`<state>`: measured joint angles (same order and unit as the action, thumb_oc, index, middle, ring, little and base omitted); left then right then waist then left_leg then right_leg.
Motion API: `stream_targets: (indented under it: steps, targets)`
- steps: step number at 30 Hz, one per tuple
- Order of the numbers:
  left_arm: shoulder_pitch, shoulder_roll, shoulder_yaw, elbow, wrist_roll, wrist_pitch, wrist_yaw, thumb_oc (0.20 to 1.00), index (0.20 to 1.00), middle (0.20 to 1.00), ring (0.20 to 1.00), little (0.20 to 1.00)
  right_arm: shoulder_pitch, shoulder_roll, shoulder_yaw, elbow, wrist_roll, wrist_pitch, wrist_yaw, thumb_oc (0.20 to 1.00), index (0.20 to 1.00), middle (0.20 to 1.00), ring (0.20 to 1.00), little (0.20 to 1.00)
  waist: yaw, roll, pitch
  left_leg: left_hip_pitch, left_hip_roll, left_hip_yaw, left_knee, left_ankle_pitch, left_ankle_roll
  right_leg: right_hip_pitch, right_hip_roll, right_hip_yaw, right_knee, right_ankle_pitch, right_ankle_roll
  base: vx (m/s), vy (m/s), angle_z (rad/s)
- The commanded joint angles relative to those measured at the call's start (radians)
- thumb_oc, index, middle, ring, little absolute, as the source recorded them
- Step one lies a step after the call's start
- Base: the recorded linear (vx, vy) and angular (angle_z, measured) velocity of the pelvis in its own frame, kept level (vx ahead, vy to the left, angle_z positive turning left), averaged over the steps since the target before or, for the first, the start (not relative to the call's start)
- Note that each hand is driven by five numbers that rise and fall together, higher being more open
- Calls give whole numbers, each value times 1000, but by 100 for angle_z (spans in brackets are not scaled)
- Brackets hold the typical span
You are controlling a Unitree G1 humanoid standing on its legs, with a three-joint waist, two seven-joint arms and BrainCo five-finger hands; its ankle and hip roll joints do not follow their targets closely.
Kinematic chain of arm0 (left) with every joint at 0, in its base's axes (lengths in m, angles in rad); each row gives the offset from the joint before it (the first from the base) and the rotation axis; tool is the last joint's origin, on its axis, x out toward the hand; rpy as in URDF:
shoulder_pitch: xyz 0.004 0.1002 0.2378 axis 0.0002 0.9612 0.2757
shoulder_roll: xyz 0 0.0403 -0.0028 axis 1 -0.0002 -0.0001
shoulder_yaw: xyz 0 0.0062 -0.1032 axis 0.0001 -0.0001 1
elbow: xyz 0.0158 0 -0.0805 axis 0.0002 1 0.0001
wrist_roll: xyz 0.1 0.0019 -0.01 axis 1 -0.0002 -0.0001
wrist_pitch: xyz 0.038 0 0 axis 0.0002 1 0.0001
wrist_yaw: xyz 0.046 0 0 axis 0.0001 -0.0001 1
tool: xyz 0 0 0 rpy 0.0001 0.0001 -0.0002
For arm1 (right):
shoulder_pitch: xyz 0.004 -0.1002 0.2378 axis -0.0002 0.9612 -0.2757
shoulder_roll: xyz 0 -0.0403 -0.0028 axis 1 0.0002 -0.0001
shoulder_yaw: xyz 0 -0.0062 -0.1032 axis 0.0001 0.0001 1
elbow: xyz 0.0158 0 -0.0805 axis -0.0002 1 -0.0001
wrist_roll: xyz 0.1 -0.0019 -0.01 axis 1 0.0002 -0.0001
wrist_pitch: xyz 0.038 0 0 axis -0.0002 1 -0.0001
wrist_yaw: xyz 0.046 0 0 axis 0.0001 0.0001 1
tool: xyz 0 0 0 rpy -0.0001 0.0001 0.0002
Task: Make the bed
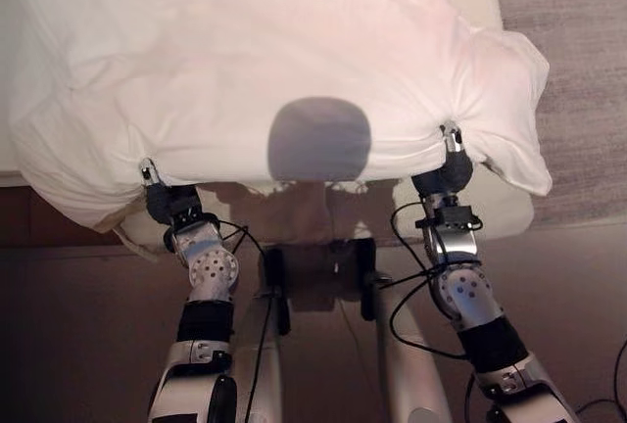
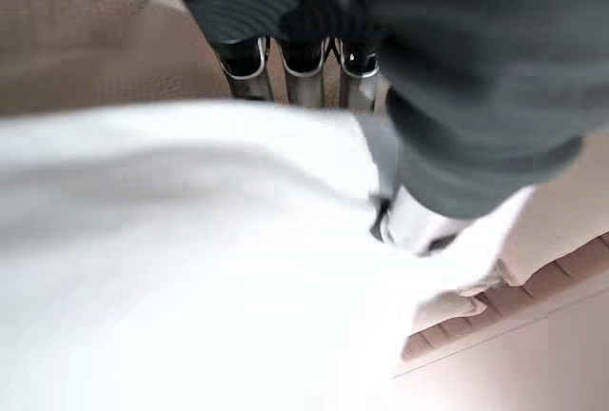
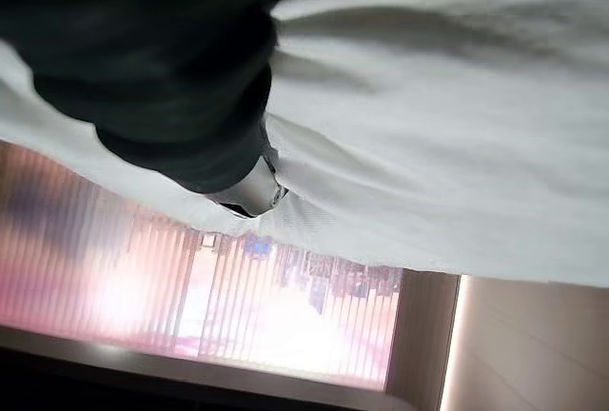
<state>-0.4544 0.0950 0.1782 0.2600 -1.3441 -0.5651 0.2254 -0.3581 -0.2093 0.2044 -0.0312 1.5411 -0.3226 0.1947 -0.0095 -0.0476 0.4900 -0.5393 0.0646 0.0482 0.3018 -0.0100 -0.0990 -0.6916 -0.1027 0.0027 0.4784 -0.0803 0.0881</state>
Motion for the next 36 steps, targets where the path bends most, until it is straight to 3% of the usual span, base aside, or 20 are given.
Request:
stream_targets:
  steps: [1, 4, 6, 8, 9, 12, 15, 17, 19, 20, 21, 22, 23, 24, 27, 29, 30, 31, 32, 36]
  targets:
    - [16, 83, 79, 0, 63, -42, 1, 200, 200, 200, 200, 200, 95, -35, -197, -86, -35, -81, 10, 200, 200, 200, 200, 200, -22, 51, -134, -24, -47, -44, -96, 106, -10, 94, 45, -82, -134, 13, -8, 35, -166, 18]
    - [37, 74, 79, -7, 83, -44, 1, 200, 200, 200, 200, 200, 112, -39, -210, -23, -21, -77, -1, 200, 200, 200, 200, 200, -5, 33, -90, -57, -46, -79, 39, 196, -63, 165, 50, -89, -162, 6, -33, -31, -123, 27]
    - [46, 67, 90, -37, 109, -59, 25, 200, 200, 200, 200, 200, 108, -37, -223, 14, -23, -76, -14, 200, 200, 200, 200, 200, 15, 13, -71, -47, -67, -178, 99, 179, -55, 187, 53, -73, -146, -2, -44, -13, -67, 11]
    - [72, 70, 120, -62, 125, -67, 39, 200, 200, 200, 200, 200, 112, -38, -228, 47, -11, -71, -14, 200, 200, 200, 200, 200, 11, -1, -72, 6, 17, -192, 28, 169, -34, 186, 57, -59, -108, -33, -46, 24, -8, -8]
    - [93, 78, 144, -88, 142, -78, 49, 200, 200, 200, 200, 200, 114, -36, -232, 74, -6, -78, -23, 200, 200, 200, 200, 200, 15, -1, -78, 53, 110, -210, -76, 193, -32, 173, 53, -43, -73, -44, -30, 9, 82, -1]
    - [103, 103, 193, -102, 173, -120, 112, 200, 200, 200, 200, 200, 109, -26, -247, 97, 6, -98, -49, 200, 200, 200, 200, 200, 36, 10, -90, 119, 169, -296, -282, 233, -49, 134, 60, 18, -24, -52, -5, 42, 280, 14]
    - [109, 105, 204, -109, 188, -118, 130, 200, 200, 200, 200, 200, 115, -33, -266, 113, 12, -112, -66, 200, 200, 200, 200, 200, 34, 22, -97, 136, 175, -235, -310, 238, -53, 119, 17, 44, -22, -47, 27, 11, 500, -27]
    - [103, 101, 181, -98, 169, -115, 102, 200, 200, 200, 200, 200, 122, -33, -272, 144, -3, -115, -75, 200, 200, 200, 200, 200, 21, 20, -91, 112, 142, -174, -208, 142, -33, 126, -32, 44, -41, -11, 55, -28, 413, -29]
    - [95, 95, 150, -76, 149, -97, 56, 200, 200, 200, 200, 200, 115, -10, -296, 160, 6, -127, -64, 200, 200, 200, 200, 200, 12, 9, -79, 42, 61, -130, -4, 38, -26, 154, -115, 68, -137, 92, 99, 11, 758, 8]
    - [126, 86, 127, -60, 114, -79, 1, 200, 200, 200, 200, 200, 116, -10, -308, 219, -6, -115, -69, 200, 200, 200, 200, 200, 18, 9, -87, 9, -12, -117, 93, -64, 22, 204, -194, 91, -279, 230, 129, 49, 720, 28]
    - [126, 86, 127, -58, 110, -79, -5, 200, 200, 200, 200, 200, 115, -11, -309, 222, -4, -114, -66, 200, 200, 200, 200, 200, 19, 7, -89, 3, -16, -113, 98, -62, 27, 206, -198, 94, -297, 246, 133, 75, 847, -6]
    - [140, 73, 134, -35, 69, -74, -32, 200, 200, 200, 200, 200, 116, 3, -318, 217, -7, -121, -62, 200, 200, 200, 200, 200, 24, 13, -96, 1, -39, -84, 110, -89, 47, 216, -253, 92, -381, 344, 132, 60, 557, -40]
    - [149, 74, 125, -28, 76, -64, -49, 200, 200, 200, 200, 200, 117, 5, -317, 230, -33, -97, -54, 200, 200, 200, 200, 200, 38, 18, -103, 6, -44, -53, 125, -115, 61, 220, -283, 35, -425, 365, 120, 48, 924, -64]
    - [172, 68, 90, -36, 94, -29, -78, 200, 200, 200, 200, 200, 115, 11, -314, 271, -41, -83, -36, 200, 200, 200, 200, 200, 46, 23, -105, 12, -65, -22, 103, -117, 86, 228, -238, -25, -411, 286, 84, -4, 608, -70]
    - [176, 63, 61, -51, 118, -12, -87, 200, 200, 200, 200, 200, 113, 6, -306, 308, -49, -75, -31, 200, 200, 200, 200, 200, 33, 27, -103, 34, -93, -7, 53, -97, 101, 199, -163, -38, -345, 216, 69, -57, 453, -90]
    - [164, 55, 29, -69, 138, 8, -86, 200, 200, 200, 200, 200, 110, -1, -299, 372, -47, -67, -28, 200, 200, 200, 200, 200, 15, 10, -84, 79, -145, 5, -5, -79, 114, 165, 29, -38, -228, 115, 34, -44, 266, -37]
    - [167, 48, 16, -74, 144, 17, -85, 200, 200, 200, 200, 200, 119, 3, -287, 382, -48, -62, -21, 200, 200, 200, 200, 200, 10, 1, -81, 90, -162, 8, -27, -67, 118, 163, 98, -36, -197, 99, 24, -32, 170, -38]
    - [169, 47, 16, -76, 146, 18, -84, 200, 200, 200, 200, 200, 120, 3, -286, 382, -47, -62, -20, 200, 200, 200, 200, 200, 10, -1, -81, 90, -163, 10, -30, -62, 118, 160, 97, -34, -195, 102, 23, 6, 50, -27]
    - [164, 45, -9, -70, 169, 30, -75, 200, 200, 200, 200, 200, 141, 4, -277, 389, -49, -61, -13, 200, 200, 200, 200, 200, 3, -9, -84, 108, -198, -7, -67, -46, 120, 170, 194, 0, -162, 72, 4, 0, 0, 0]
    - [181, 26, -28, -56, 185, 53, -76, 200, 200, 200, 200, 200, 159, -10, -273, 395, -67, -46, -10, 200, 200, 200, 200, 200, -5, 4, -101, 91, -221, -24, -65, -37, 123, 173, 188, 26, -169, 63, -20, -5, -1, 63]
